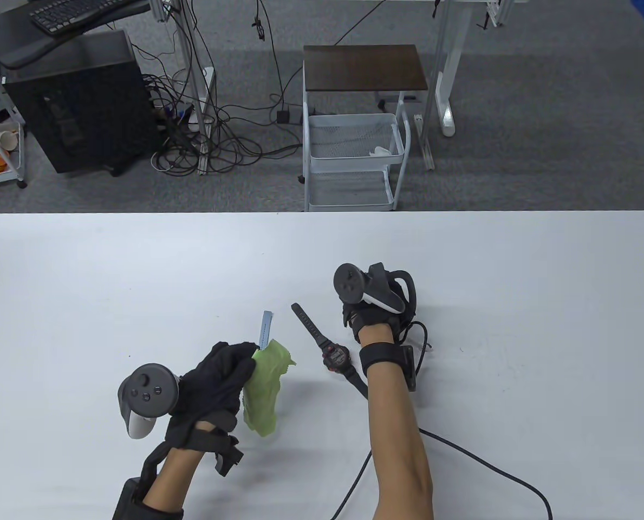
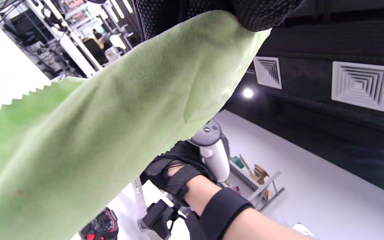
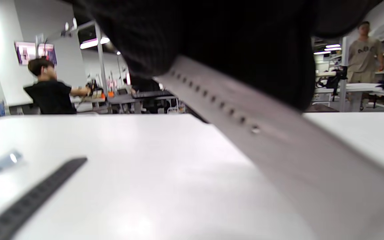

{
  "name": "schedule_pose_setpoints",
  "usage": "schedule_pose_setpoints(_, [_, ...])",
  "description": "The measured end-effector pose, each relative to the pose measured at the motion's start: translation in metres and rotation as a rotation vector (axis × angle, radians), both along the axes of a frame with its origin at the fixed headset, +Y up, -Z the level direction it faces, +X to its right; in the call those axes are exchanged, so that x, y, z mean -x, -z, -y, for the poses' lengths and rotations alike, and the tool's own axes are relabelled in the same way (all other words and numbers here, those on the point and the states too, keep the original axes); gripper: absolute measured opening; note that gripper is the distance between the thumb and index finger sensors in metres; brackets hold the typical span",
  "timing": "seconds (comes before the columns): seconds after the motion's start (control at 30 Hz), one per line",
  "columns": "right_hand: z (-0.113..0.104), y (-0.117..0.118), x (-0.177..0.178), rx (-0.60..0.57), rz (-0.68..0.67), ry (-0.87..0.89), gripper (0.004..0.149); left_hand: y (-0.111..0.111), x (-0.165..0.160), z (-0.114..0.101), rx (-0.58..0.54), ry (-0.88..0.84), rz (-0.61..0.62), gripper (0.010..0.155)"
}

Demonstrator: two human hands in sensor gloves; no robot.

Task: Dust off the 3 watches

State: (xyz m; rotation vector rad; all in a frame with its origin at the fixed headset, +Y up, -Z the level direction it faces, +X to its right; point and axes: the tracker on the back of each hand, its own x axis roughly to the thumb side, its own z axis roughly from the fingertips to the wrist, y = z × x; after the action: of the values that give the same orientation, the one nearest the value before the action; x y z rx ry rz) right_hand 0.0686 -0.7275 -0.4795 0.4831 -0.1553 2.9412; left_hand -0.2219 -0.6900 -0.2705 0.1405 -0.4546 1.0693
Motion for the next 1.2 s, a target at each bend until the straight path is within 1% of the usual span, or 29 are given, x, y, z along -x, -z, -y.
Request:
schedule_pose_setpoints(0.23, [-0.029,-0.020,-0.029,-0.062,0.022,0.236,0.037,-0.001,-0.001,0.001,-0.002,-0.011,0.008,0.044])
schedule_pose_setpoints(0.43, [-0.058,-0.048,-0.046,-0.172,-0.022,0.405,0.037,-0.001,-0.002,0.002,-0.009,-0.027,0.007,0.045])
schedule_pose_setpoints(0.63, [-0.080,-0.076,-0.054,-0.244,-0.074,0.584,0.038,-0.002,-0.003,0.003,-0.010,-0.058,0.005,0.047])
schedule_pose_setpoints(0.77, [-0.092,-0.103,-0.048,-0.302,-0.148,0.711,0.038,-0.002,-0.003,0.003,-0.005,-0.078,0.014,0.045])
schedule_pose_setpoints(0.97, [-0.106,-0.154,-0.022,-0.351,-0.270,0.848,0.039,-0.003,-0.003,0.002,-0.012,-0.083,0.011,0.044])
schedule_pose_setpoints(1.07, [-0.113,-0.174,-0.011,-0.367,-0.306,0.919,0.039,-0.003,-0.002,0.002,-0.010,-0.100,0.005,0.044])
schedule_pose_setpoints(1.2, [-0.123,-0.194,-0.002,-0.385,-0.329,0.984,0.039,-0.004,0.000,0.002,-0.014,-0.106,-0.015,0.044])
